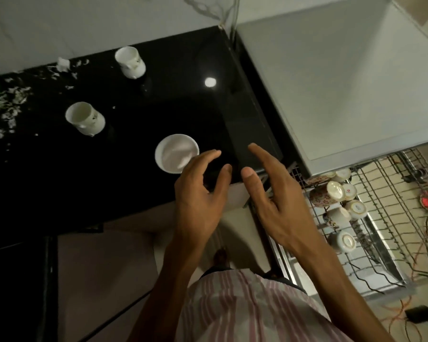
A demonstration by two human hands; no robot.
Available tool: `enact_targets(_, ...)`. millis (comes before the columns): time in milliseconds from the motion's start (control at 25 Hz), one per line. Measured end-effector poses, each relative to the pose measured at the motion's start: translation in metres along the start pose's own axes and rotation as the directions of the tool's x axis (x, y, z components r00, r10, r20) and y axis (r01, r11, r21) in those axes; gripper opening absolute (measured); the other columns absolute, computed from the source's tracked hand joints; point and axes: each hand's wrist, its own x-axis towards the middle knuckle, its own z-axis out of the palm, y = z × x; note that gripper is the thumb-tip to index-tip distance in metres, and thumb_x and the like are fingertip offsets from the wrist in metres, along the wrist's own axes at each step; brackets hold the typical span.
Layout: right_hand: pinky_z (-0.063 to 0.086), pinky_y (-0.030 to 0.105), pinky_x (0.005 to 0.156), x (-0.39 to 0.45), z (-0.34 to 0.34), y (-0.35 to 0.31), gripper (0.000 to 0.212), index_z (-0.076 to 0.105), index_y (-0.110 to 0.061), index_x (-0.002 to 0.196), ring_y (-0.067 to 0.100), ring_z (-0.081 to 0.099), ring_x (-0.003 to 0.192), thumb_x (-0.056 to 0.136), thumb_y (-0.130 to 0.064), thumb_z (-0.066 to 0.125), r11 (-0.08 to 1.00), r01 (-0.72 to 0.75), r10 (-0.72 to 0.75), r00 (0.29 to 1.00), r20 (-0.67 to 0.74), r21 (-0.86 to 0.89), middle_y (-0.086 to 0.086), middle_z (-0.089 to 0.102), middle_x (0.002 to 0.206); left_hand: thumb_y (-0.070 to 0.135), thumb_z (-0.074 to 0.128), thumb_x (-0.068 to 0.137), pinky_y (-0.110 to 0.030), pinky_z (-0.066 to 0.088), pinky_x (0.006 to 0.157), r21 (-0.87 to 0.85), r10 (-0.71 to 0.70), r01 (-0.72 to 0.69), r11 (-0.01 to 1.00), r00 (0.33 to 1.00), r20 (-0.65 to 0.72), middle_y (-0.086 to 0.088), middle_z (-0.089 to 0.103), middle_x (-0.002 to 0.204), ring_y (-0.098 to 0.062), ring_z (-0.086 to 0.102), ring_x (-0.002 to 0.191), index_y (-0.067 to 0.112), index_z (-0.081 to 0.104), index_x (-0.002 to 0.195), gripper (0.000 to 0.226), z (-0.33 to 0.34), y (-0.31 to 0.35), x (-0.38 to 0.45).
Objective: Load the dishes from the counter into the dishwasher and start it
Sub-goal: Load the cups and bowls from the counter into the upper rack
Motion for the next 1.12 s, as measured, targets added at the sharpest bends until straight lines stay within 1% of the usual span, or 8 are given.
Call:
enact_targets(120, 0.027, 0.009, 0.108, 0.009, 0.016, -0.012, 0.056, 0.034, -0.03, 0.149, -0.005, 0.028, 0.14, 0.098, -0.053, 0.039, 1.0, 0.025, -0.026, 0.999, 0.038, 0.014, -0.016, 0.036, 0.153, 0.021, 0.067, 0.091, -0.002, 0.038, 0.092, -0.006, -0.039, 0.039, 0.999, 0.998, -0.041, 0.011, 0.057, 0.122, 0.017, 0.047, 0.113, 0.012, 0.063, 0.122, 0.032, -0.018, -0.007, 0.002)
enact_targets(280, 0.027, 0.01, 0.107, 0.024, 0.032, -0.029, 0.058, 0.034, -0.028, 0.149, -0.003, 0.029, 0.14, 0.097, -0.053, 0.039, 0.997, 0.073, -0.075, 0.993, 0.094, 0.017, -0.014, 0.036, 0.153, 0.027, 0.065, 0.091, -0.005, 0.041, 0.093, -0.02, -0.133, 0.131, 0.991, 0.987, -0.094, 0.001, 0.061, 0.129, -0.008, 0.054, 0.12, 0.014, 0.063, 0.123, 0.034, -0.037, -0.013, 0.009)
enact_targets(440, 0.036, 0.026, 0.111, 0.04, 0.037, -0.036, 0.057, 0.034, -0.029, 0.149, 0.001, 0.031, 0.141, 0.098, -0.053, 0.04, 0.992, 0.118, -0.123, 0.981, 0.152, 0.039, -0.013, 0.036, 0.153, 0.026, 0.065, 0.092, 0.0, 0.04, 0.086, -0.059, -0.203, 0.196, 0.979, 0.964, -0.171, 0.001, 0.062, 0.127, -0.01, 0.056, 0.118, 0.016, 0.063, 0.122, 0.032, -0.042, -0.011, 0.017)
enact_targets(560, 0.034, 0.026, 0.112, 0.058, 0.041, -0.037, 0.056, 0.034, -0.028, 0.149, 0.003, 0.031, 0.141, 0.099, -0.053, 0.04, 0.985, 0.167, -0.174, 0.962, 0.209, 0.048, -0.011, 0.037, 0.153, 0.027, 0.065, 0.092, 0.003, 0.038, 0.081, -0.053, -0.249, 0.243, 0.968, 0.941, -0.229, 0.001, 0.062, 0.127, -0.004, 0.056, 0.112, 0.015, 0.063, 0.123, 0.034, -0.042, -0.01, 0.025)
enact_targets(680, 0.036, 0.031, 0.113, 0.081, 0.041, -0.04, 0.058, 0.034, -0.027, 0.149, 0.006, 0.032, 0.141, 0.098, -0.053, 0.038, 0.976, 0.215, -0.218, 0.942, 0.254, 0.041, -0.008, 0.038, 0.153, 0.033, 0.065, 0.091, 0.005, 0.036, 0.078, -0.034, -0.279, 0.281, 0.959, 0.919, -0.278, 0.005, 0.061, 0.127, 0.009, 0.053, 0.101, 0.017, 0.062, 0.125, 0.037, -0.043, -0.009, 0.037)
enact_targets(800, 0.04, 0.033, 0.11, 0.102, 0.04, -0.041, 0.059, 0.032, -0.026, 0.15, 0.008, 0.034, 0.14, 0.098, -0.055, 0.037, 0.966, 0.257, -0.257, 0.92, 0.297, 0.038, -0.007, 0.037, 0.153, 0.037, 0.064, 0.09, 0.007, 0.034, 0.079, -0.029, -0.302, 0.31, 0.95, 0.895, -0.327, 0.008, 0.06, 0.127, 0.018, 0.049, 0.099, 0.019, 0.061, 0.125, 0.039, -0.043, -0.01, 0.047)
enact_targets(1000, 0.042, 0.03, 0.104, 0.121, 0.045, -0.04, 0.062, 0.028, -0.029, 0.15, 0.01, 0.036, 0.139, 0.097, -0.061, 0.034, 0.96, 0.272, -0.277, 0.876, 0.395, 0.069, -0.007, 0.035, 0.154, 0.037, 0.063, 0.089, 0.005, 0.035, 0.081, -0.041, -0.334, 0.345, 0.938, 0.861, -0.384, 0.006, 0.061, 0.126, 0.013, 0.052, 0.101, 0.015, 0.061, 0.126, 0.043, -0.037, -0.012, 0.049)
enact_targets(1120, 0.046, 0.04, 0.104, 0.127, 0.054, -0.041, 0.066, 0.026, -0.032, 0.15, 0.013, 0.038, 0.138, 0.094, -0.066, 0.031, 0.957, 0.283, -0.284, 0.852, 0.44, 0.07, -0.006, 0.032, 0.155, 0.033, 0.064, 0.09, 0.005, 0.035, 0.083, -0.054, -0.349, 0.359, 0.932, 0.843, -0.41, 0.009, 0.06, 0.125, 0.013, 0.051, 0.103, 0.016, 0.062, 0.123, 0.037, -0.04, -0.019, 0.052)
